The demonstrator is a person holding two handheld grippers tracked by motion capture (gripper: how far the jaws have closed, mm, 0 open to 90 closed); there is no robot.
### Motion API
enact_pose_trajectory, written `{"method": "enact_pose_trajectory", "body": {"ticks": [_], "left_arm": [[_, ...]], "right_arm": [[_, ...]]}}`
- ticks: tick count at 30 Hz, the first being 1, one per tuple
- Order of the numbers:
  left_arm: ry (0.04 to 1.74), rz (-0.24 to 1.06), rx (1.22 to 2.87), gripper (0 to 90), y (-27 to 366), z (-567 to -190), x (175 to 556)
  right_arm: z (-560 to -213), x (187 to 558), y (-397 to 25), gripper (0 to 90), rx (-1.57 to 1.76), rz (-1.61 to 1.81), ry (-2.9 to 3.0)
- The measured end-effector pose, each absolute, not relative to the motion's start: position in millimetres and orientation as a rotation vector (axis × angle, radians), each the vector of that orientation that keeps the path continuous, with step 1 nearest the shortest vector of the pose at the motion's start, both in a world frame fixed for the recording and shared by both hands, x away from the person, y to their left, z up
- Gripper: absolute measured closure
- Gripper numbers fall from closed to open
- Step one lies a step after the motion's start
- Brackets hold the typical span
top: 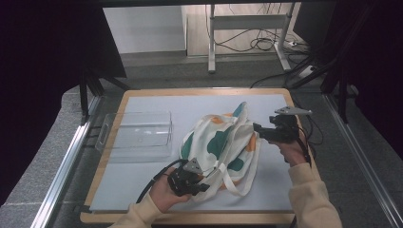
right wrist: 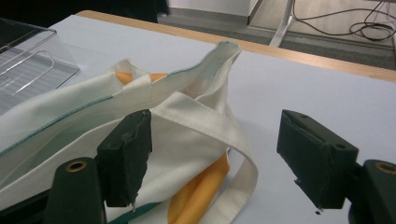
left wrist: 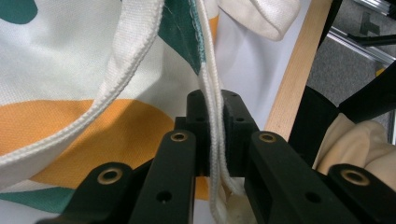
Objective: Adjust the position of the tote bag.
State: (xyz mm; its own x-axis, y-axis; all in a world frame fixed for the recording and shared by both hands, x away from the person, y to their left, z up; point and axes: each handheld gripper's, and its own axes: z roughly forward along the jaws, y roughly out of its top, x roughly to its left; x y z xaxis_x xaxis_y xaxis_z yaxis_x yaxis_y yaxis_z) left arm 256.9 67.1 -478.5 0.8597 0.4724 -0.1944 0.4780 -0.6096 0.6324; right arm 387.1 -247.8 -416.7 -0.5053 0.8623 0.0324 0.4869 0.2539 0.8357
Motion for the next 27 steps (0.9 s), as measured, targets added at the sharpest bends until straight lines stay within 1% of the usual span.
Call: {"method": "enact_pose_trajectory", "body": {"ticks": [21,27], "left_arm": [[0.685,0.013,2.325,84.2,66,-478,255],[0.684,0.015,2.323,84.1,66,-479,254]], "right_arm": [[-422,438,-222,25.1,1.294,1.145,2.15],[-421,448,-216,25.1,1.303,1.123,2.161]]}}
